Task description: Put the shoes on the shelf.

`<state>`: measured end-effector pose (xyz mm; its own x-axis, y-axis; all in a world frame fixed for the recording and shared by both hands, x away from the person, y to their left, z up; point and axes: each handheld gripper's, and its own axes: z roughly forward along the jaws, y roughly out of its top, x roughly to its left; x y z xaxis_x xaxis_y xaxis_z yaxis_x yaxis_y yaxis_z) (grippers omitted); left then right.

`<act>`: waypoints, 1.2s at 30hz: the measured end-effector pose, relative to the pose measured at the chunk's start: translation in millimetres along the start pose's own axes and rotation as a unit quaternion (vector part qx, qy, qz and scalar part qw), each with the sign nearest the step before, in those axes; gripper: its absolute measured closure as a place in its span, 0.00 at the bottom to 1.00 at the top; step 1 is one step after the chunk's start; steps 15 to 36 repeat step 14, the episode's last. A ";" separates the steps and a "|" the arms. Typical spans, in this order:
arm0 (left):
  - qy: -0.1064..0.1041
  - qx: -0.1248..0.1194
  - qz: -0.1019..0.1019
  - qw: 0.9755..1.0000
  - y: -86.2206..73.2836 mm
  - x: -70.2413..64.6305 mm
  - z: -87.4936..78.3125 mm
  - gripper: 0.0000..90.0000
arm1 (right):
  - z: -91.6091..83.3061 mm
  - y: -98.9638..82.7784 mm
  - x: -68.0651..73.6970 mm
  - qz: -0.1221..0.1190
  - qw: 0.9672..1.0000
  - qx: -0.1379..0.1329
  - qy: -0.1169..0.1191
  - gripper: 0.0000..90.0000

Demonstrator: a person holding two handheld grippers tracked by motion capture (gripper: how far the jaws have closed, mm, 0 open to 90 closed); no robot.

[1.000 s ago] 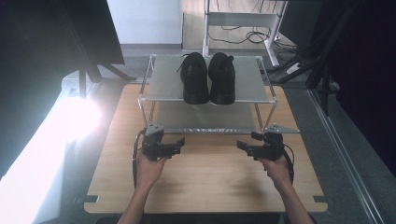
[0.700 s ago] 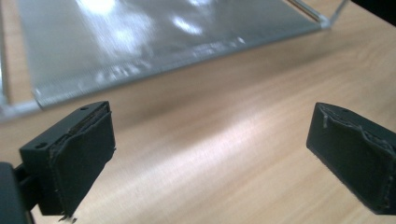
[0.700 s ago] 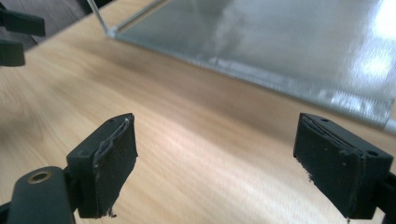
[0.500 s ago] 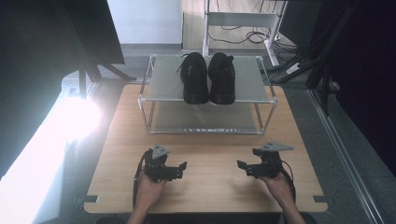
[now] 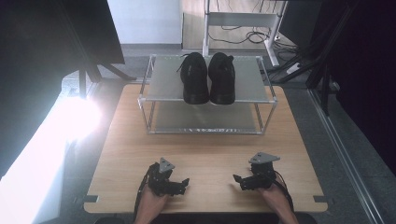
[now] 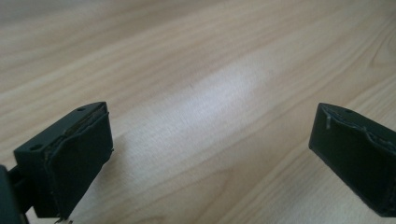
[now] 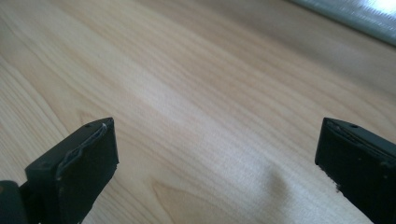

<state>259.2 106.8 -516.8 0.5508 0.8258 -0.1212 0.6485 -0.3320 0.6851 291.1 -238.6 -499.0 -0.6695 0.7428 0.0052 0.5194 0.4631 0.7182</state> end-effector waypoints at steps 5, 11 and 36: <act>0.017 0.015 0.025 0.999 -1.4 -7.2 4.9 0.00 | 6.6 -6.4 0.3 -0.012 1.000 0.011 0.003 0.00; 0.028 0.020 0.036 0.999 -1.4 -10.5 6.5 0.00 | 15.4 -10.8 2.3 -0.025 0.999 0.034 0.014 0.00; 0.028 0.020 0.035 0.999 -1.1 -10.5 6.7 0.00 | 15.5 -10.9 2.2 -0.027 0.999 0.032 0.016 0.00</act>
